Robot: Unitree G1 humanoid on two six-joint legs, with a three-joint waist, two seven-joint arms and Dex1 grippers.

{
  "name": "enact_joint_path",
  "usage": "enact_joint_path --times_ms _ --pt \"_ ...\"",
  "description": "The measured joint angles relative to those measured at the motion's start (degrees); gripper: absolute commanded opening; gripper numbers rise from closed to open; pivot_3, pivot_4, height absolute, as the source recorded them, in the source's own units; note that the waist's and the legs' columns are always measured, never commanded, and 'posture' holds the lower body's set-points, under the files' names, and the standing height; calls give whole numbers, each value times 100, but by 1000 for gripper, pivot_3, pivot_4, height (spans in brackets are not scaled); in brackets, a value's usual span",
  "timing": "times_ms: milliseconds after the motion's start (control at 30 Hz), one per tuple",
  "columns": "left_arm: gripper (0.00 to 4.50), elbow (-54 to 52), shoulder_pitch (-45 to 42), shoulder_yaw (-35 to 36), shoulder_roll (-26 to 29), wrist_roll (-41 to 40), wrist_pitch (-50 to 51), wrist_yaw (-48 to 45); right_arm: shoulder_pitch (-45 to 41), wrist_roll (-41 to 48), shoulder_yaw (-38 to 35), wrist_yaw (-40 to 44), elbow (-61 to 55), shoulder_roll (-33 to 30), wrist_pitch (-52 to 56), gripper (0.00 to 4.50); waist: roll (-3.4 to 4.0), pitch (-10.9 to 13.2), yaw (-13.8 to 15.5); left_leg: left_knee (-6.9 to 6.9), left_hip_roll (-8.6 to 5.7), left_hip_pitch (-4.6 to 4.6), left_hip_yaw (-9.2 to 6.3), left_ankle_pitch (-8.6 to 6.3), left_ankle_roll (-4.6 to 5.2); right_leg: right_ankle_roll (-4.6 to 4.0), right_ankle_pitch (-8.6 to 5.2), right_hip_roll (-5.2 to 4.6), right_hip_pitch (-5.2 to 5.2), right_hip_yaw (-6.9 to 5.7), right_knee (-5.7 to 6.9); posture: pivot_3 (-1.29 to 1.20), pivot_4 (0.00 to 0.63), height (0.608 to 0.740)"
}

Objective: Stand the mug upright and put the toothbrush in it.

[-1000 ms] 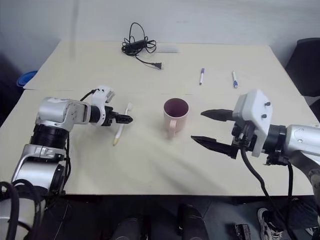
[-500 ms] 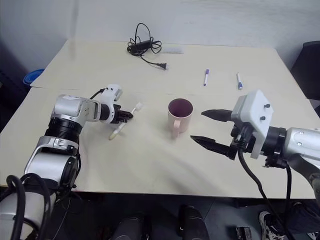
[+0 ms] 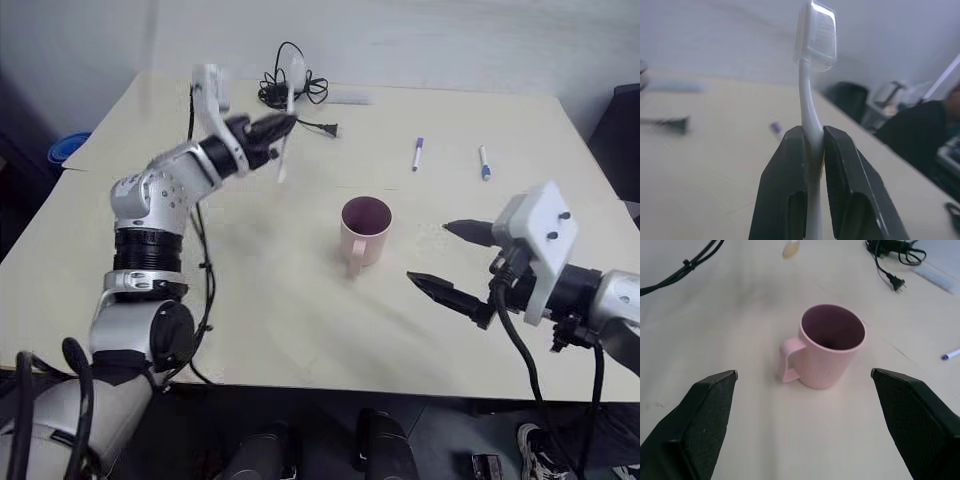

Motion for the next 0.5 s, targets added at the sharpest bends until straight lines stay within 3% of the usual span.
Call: enact_joint_path --times_ms 133,367,500 --pt "202 -274 167 -554 -532 -56 -261 -398 221 27 -115 -185 -126 50 1 4474 0 0 0 4 -5 3 -6 8 13 9 12 0 3 4 -11 0 150 740" --pt "202 90 313 -1009 -872 207 -1141 -533 241 162 -115 -496 -138 86 0 4474 1 0 -51 -3 -3 1 -8 9 15 8 16 4 2 15 -39 0 150 740" --pt "1453 601 372 -1026 -921 325 -1559 -628 197 419 -115 -695 -151 86 1 4500 0 0 -41 -1 -4 -5 -13 8 21 9 18 2 2 10 -45 0 150 740"
